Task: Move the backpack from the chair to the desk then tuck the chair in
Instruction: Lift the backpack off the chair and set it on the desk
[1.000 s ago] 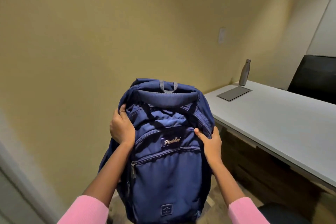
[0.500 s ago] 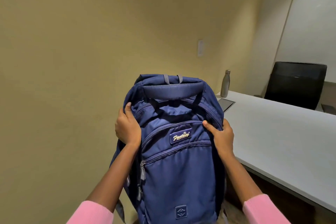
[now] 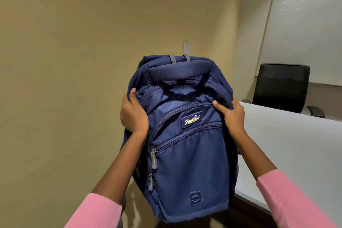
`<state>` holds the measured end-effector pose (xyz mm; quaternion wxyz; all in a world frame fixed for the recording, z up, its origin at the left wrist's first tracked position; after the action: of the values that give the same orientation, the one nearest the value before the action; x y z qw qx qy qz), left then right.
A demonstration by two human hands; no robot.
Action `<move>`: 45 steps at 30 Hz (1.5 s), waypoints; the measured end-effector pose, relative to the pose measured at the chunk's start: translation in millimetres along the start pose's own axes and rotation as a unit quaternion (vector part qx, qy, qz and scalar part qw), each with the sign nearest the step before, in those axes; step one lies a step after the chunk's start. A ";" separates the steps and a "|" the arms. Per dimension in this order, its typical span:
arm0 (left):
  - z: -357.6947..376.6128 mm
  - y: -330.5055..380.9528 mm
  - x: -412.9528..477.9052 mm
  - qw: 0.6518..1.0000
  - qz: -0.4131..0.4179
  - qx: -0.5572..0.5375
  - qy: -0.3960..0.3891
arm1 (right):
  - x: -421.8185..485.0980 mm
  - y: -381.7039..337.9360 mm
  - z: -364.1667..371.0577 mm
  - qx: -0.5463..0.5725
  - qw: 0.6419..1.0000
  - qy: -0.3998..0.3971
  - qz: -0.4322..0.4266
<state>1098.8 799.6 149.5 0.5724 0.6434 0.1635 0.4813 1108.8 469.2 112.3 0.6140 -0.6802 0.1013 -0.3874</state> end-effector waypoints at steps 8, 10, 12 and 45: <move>114.6 -23.8 12.8 0.999 -0.020 -0.004 0.045 | 134.1 46.1 63.8 0.007 0.998 -0.056 0.001; 137.5 -33.3 12.7 0.998 -0.027 0.000 0.065 | 161.7 58.3 81.7 0.003 0.997 -0.080 -0.002; 158.2 -41.7 11.8 0.996 -0.032 0.007 0.082 | 188.2 70.2 99.4 0.000 0.995 -0.104 -0.007; 270.7 -139.7 23.2 0.991 0.027 0.081 0.101 | 277.5 212.5 222.6 -0.071 0.982 -0.173 0.026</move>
<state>1376.0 701.2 66.8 0.4856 0.6399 0.2412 0.5445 1514.1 419.5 41.8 0.5824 -0.7757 0.0387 -0.2398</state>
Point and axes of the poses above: each hand's wrist, its own x-axis towards the middle knuckle, its own z-axis out of the palm, y = z × x, the point moved 8 cm from there along x, towards the middle knuckle, and after that the axes turned 10 degrees about y, right-handed, at the moved point
